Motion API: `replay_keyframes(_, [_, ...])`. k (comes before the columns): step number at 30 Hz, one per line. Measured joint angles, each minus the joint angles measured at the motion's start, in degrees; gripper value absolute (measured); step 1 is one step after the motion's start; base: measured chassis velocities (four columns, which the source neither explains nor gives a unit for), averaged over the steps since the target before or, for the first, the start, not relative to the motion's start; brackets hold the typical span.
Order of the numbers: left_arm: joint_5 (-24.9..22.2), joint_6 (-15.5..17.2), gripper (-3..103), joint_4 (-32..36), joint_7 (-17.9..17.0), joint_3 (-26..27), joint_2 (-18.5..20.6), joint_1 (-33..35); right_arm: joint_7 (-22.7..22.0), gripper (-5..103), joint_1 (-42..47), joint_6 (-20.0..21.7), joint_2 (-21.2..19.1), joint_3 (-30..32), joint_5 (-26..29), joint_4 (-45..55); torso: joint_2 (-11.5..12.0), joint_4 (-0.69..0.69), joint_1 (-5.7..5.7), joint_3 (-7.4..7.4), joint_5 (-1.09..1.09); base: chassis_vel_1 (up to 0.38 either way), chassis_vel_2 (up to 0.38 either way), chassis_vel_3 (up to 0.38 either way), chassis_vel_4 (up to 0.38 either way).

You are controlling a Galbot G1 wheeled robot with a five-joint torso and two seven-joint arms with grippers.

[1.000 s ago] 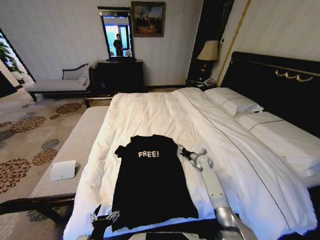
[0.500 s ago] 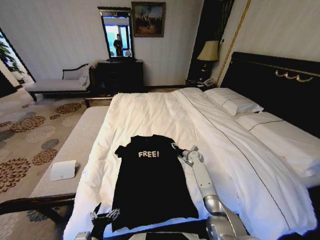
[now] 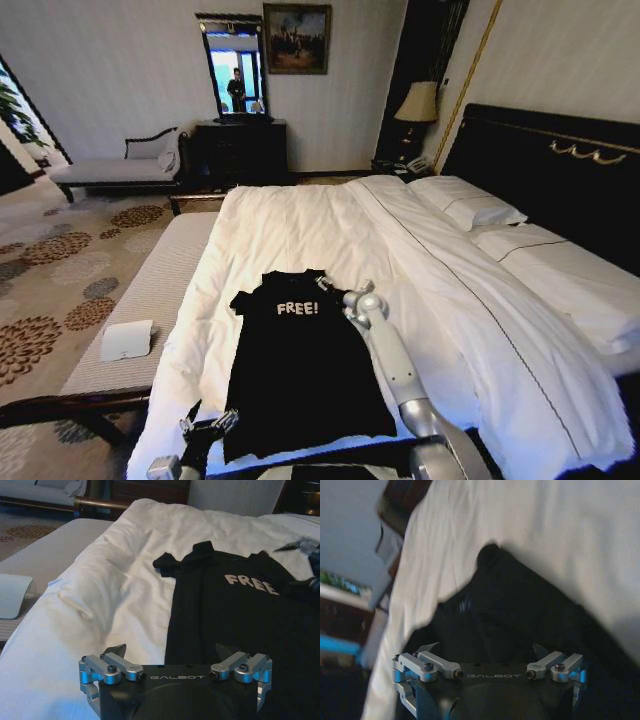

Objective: Fold the clothes on the bed.

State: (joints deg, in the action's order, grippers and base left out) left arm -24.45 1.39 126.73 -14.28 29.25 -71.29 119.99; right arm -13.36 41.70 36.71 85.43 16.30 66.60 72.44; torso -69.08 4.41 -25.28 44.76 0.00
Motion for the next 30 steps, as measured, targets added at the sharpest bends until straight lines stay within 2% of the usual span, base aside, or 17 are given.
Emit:
replay_keyframes(2, [0.0, -0.4, 100, -0.1, 0.0, -0.1, -0.4, 0.1, 1.0, 100, 2.9, 0.1, -0.8, -2.8, -2.4, 4.5, 0.0, -0.01, 0.0, 0.0, 0.0, 0.0, 0.0, 0.0, 0.0])
replay_keyframes(4, [0.0, -0.4, 100, -0.2, 0.0, -0.2, -0.5, 0.0, 1.1, 100, 3.5, 0.1, -1.1, -2.7, -2.3, 5.8, 0.0, 0.0, 0.0, 0.0, 0.0, 0.0, 0.0, 0.0, 0.0])
replay_keyframes(10, [0.0, -1.0, 100, -1.0, 0.1, -0.4, -0.8, -0.2, 2.1, 100, 5.4, -0.4, -4.7, 2.7, -1.1, 11.2, 0.0, 0.01, 0.0, 0.0, 0.0, 0.0, 0.0, 0.0, 0.0])
replay_keyframes(18, [0.2, -1.2, 100, -1.8, 0.2, -1.2, -1.1, -0.6, 4.0, 100, 6.0, -1.6, -7.8, 7.1, -2.8, 9.0, 0.0, 0.01, 0.0, 0.0, 0.0, 0.0, 0.0, 0.0, 0.0])
replay_keyframes(22, [0.2, -1.2, 100, -1.9, 0.2, -1.3, -1.1, -0.7, 4.2, 100, 7.4, -1.3, -7.8, 5.9, -3.2, 8.9, 0.0, 0.02, 0.0, 0.0, 0.01, 0.0, 0.0, 0.0, 0.0])
replay_keyframes(30, [-0.1, -1.3, 100, -1.2, 0.2, -0.5, -1.1, -0.3, 4.8, 100, 6.1, -1.0, -5.3, -1.1, -6.6, 7.7, 0.0, 0.0, 0.0, 0.0, -0.01, 0.0, 0.0, 0.0, 0.0])
